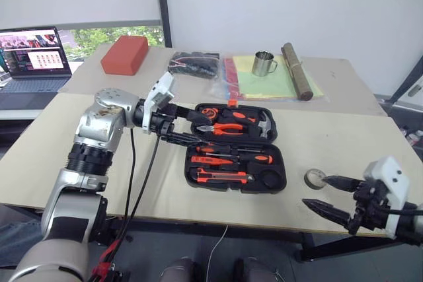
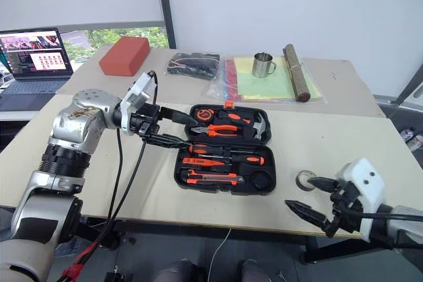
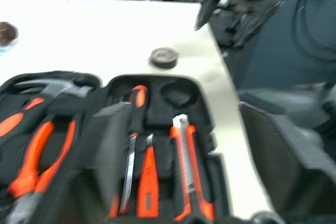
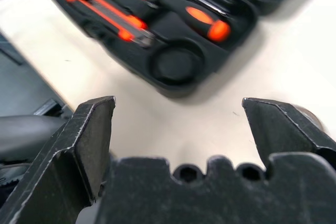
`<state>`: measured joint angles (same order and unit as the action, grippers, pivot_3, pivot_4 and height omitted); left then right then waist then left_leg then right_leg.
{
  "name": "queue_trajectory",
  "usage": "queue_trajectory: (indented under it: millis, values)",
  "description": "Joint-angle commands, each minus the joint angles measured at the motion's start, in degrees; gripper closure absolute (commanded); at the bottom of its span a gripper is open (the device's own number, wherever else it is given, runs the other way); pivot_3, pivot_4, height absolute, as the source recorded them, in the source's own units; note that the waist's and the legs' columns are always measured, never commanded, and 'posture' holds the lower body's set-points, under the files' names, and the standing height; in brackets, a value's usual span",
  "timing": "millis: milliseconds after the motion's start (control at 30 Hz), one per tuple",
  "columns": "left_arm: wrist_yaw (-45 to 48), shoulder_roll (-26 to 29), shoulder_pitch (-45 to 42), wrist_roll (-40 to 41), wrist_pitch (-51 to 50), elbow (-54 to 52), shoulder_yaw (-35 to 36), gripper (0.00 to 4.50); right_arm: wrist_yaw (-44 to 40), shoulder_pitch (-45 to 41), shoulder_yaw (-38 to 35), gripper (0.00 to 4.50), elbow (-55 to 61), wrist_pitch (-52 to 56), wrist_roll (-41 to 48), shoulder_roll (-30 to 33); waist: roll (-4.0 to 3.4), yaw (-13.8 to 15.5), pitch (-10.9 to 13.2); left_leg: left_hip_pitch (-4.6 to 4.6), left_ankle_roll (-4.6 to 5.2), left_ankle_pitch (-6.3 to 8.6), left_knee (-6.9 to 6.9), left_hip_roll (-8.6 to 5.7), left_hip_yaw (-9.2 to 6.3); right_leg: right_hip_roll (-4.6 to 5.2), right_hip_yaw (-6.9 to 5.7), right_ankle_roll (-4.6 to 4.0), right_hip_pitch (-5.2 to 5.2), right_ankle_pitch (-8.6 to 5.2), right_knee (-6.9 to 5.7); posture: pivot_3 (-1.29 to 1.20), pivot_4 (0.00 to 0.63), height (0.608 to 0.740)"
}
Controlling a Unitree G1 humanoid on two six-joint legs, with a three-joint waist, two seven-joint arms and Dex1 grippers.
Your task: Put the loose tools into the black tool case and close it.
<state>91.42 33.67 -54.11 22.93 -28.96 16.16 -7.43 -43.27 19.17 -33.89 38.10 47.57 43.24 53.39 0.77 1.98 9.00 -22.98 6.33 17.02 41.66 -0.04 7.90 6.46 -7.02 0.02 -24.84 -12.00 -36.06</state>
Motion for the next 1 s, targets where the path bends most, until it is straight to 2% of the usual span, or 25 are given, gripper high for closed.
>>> queue_trajectory:
  millis: [33, 133, 200, 367, 467, 667, 733, 833, 933, 1000]
  values:
    - [0.9, 0.8, 0.6, 2.0, -1.0, -5.7, -0.3, 0.03, 1.0, -3.0, 4.1, 0.00, -4.3, -2.5, -4.4, 0.4, 0.00, -0.2, 0.0, 0.02, 0.00, 0.00, 0.00, 0.00, 0.00, 0.06, 0.02, 0.00, 0.01, 0.00, -0.01, 0.00, 0.150, 0.736]
    - [0.9, 1.2, 1.8, 0.7, 0.9, -7.6, -1.8, 0.03, 2.1, -7.4, 9.8, 0.00, -7.4, -3.0, -6.9, -0.6, -0.02, -0.6, 0.0, 0.03, -0.01, 0.00, 0.00, 0.02, 0.01, 0.16, 0.07, -0.06, -0.02, 0.01, -0.03, 0.00, 0.150, 0.736]
    - [0.8, 1.3, 2.5, -0.4, 2.3, -8.5, -3.0, 0.03, 3.3, -11.2, 14.9, 0.00, -10.4, -3.6, -9.6, -1.6, -0.03, -1.0, 0.0, 0.06, -0.03, 0.00, -0.01, 0.03, 0.02, 0.15, 0.07, -0.44, -0.02, 0.21, -0.02, 0.00, 0.150, 0.736]
    - [-0.2, 0.8, 3.4, -1.3, 4.3, -9.1, -4.2, 0.03, 5.8, -19.0, 22.9, 0.00, -18.5, -3.6, -14.7, -4.5, -0.05, -1.3, 0.0, 0.02, -0.07, -0.03, -0.03, 0.03, 0.04, 0.14, 0.05, -0.48, -0.08, 0.21, -0.04, 0.00, 0.150, 0.736]
    - [-0.6, 0.8, 3.7, -1.4, 4.8, -9.5, -4.5, 0.00, 6.0, -21.8, 25.4, 0.71, -22.4, -4.0, -16.7, -6.0, -0.06, -1.3, 0.0, 0.00, -0.07, -0.03, -0.03, 0.02, 0.04, 0.13, 0.02, -0.47, -0.09, 0.21, -0.04, 0.00, 0.150, 0.736]
    - [-1.1, 1.4, 4.2, -2.3, 6.4, -9.1, -4.8, 0.00, 5.1, -22.8, 24.5, 2.78, -23.2, -5.4, -17.3, -7.2, -0.07, -1.4, 0.0, 0.01, -0.07, -0.03, -0.06, 0.02, 0.06, 0.07, -0.01, -0.46, -0.08, 0.20, -0.04, 0.00, 0.150, 0.736]
    - [-0.8, 1.9, 4.8, -2.8, 7.0, -9.5, -4.8, 0.00, 3.5, -22.9, 21.9, 3.55, -20.6, -5.2, -14.8, -6.8, -0.08, -1.5, 0.0, 0.02, -0.09, -0.04, -0.06, 0.03, 0.06, 0.06, -0.01, -0.46, -0.08, 0.19, -0.04, 0.00, 0.150, 0.736]
    - [-0.2, 2.6, 5.8, -3.2, 7.9, -9.9, -5.0, 0.00, 0.7, -24.0, 18.8, 4.44, -15.1, -2.5, -8.8, -6.5, -0.24, -1.5, 0.1, 0.01, -0.08, -0.04, -0.06, 0.02, 0.09, 0.07, 0.02, -0.46, -0.11, 0.20, -0.04, 0.00, 0.150, 0.736]
    - [0.1, 3.0, 6.5, -3.7, 9.1, -9.8, -5.4, 0.00, -1.1, -25.4, 19.9, 4.44, -9.1, 0.6, -4.0, -5.8, -0.24, -1.5, 0.1, 0.02, -0.09, -0.04, -0.06, 0.05, 0.07, 0.09, 0.02, -0.48, -0.10, 0.20, -0.04, 0.00, 0.150, 0.736]
    - [0.2, 3.0, 6.8, -4.1, 9.8, -9.7, -5.6, 0.00, -1.5, -27.0, 23.1, 4.44, -6.0, 1.6, -3.2, -5.5, -0.24, -1.4, 0.1, 0.03, -0.09, -0.03, -0.06, 0.06, 0.07, 0.12, 0.02, -0.48, -0.09, 0.21, -0.03, 0.00, 0.150, 0.736]
